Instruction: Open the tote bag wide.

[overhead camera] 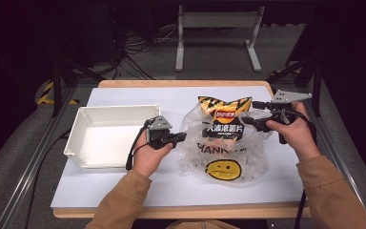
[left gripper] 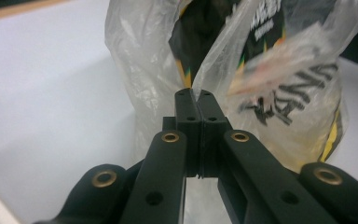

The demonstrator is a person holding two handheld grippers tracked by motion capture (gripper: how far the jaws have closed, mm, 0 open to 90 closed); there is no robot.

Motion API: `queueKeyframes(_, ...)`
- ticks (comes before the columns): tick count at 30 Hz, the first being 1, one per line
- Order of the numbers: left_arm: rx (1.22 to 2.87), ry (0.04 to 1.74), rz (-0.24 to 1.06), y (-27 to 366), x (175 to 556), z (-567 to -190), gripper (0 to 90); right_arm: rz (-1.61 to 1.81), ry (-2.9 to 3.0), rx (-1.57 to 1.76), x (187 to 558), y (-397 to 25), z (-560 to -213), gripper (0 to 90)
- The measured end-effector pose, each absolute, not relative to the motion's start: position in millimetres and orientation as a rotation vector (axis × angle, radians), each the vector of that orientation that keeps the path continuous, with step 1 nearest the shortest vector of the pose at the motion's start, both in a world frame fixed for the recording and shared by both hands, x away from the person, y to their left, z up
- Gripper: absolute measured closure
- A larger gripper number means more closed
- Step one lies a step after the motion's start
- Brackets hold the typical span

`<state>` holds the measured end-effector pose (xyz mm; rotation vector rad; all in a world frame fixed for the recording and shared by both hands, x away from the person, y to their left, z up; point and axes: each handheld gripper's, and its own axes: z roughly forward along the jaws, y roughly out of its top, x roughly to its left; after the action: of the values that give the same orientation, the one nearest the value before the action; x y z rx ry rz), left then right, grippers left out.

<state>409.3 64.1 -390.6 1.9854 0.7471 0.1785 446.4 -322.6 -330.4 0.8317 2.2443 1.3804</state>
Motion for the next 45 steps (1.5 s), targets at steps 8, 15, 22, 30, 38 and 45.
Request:
queueKeyframes(8,2.101,0.756,0.143,53.7,403.9,-407.6,89.5,1.368,2.254,0.855,443.7,-329.1,-341.8,21.3)
queueKeyframes(15,2.191,0.738,0.089,41.4,399.8,-419.4,89.2,1.375,2.256,0.859,438.9,-332.8,-346.1,21.3)
queueKeyframes(22,2.21,0.728,0.063,36.4,401.0,-424.9,85.7,1.378,2.256,0.862,434.0,-335.7,-351.0,21.3)
queueKeyframes(30,2.028,0.648,0.091,50.8,399.6,-402.6,59.4,1.384,2.25,0.859,431.2,-337.1,-350.6,21.3)
queueKeyframes(38,1.905,0.579,0.144,62.4,397.4,-386.0,39.2,1.386,2.245,0.846,429.7,-336.0,-349.4,21.3)
queueKeyframes(45,1.822,0.617,0.225,75.2,400.6,-368.5,22.7,1.391,2.244,0.843,428.5,-336.1,-349.2,21.3)
